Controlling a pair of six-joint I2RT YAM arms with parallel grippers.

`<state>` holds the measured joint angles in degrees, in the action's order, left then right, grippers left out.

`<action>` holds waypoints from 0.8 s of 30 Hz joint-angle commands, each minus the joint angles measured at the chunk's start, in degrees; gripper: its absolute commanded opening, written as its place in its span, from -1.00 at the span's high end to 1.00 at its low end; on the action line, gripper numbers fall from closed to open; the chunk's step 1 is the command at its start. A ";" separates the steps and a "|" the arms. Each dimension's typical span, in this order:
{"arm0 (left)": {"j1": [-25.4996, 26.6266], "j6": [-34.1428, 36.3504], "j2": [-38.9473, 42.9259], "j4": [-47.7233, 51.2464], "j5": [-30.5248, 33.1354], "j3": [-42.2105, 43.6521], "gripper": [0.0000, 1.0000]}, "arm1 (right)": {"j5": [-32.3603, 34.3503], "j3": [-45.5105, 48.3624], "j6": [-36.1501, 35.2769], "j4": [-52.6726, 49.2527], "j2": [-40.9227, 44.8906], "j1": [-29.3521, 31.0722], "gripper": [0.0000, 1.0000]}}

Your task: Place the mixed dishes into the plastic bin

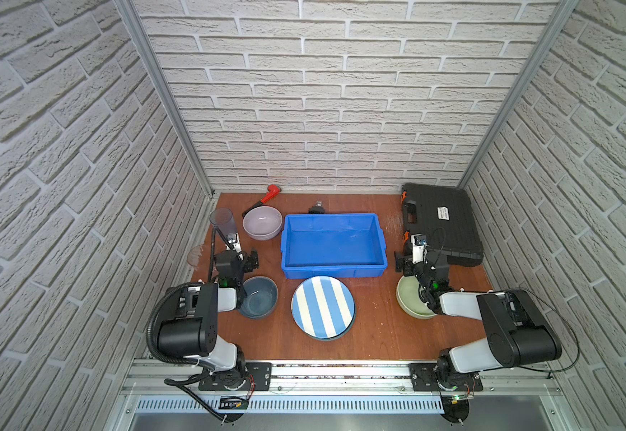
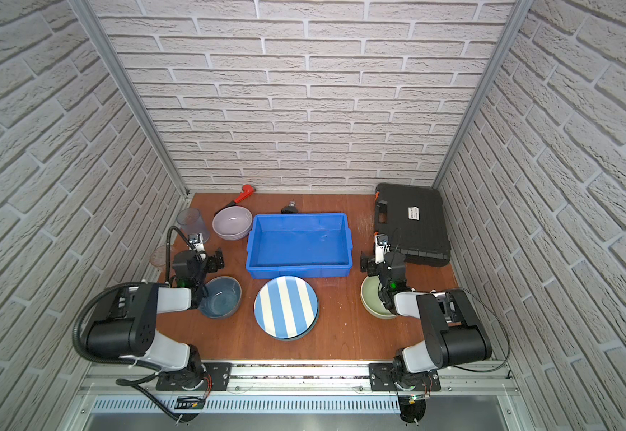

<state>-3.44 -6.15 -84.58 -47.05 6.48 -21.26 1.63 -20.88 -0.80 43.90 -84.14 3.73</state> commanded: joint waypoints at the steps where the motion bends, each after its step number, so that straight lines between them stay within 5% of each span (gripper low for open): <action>1: 1.42 0.17 4.75 2.61 4.89 -0.99 -0.96 | -1.78 -2.24 -1.35 -1.34 2.43 -0.29 -0.95; 7: 6.56 1.44 12.70 13.54 13.67 -6.40 -0.96 | -1.69 -9.55 -1.56 -19.30 8.82 0.10 -0.95; 15: 15.78 -0.27 20.54 41.26 20.15 -19.52 -0.96 | -2.77 -17.32 3.81 -37.74 17.94 1.67 -0.91; 24: 23.64 -8.00 26.01 65.59 20.59 -28.47 -0.93 | -5.82 -21.80 7.32 -55.79 26.77 6.04 -0.81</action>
<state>18.61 -10.04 -60.25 7.14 25.56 -46.48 -1.85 -40.58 4.38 -3.42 -60.23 8.73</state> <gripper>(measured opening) 0.970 0.907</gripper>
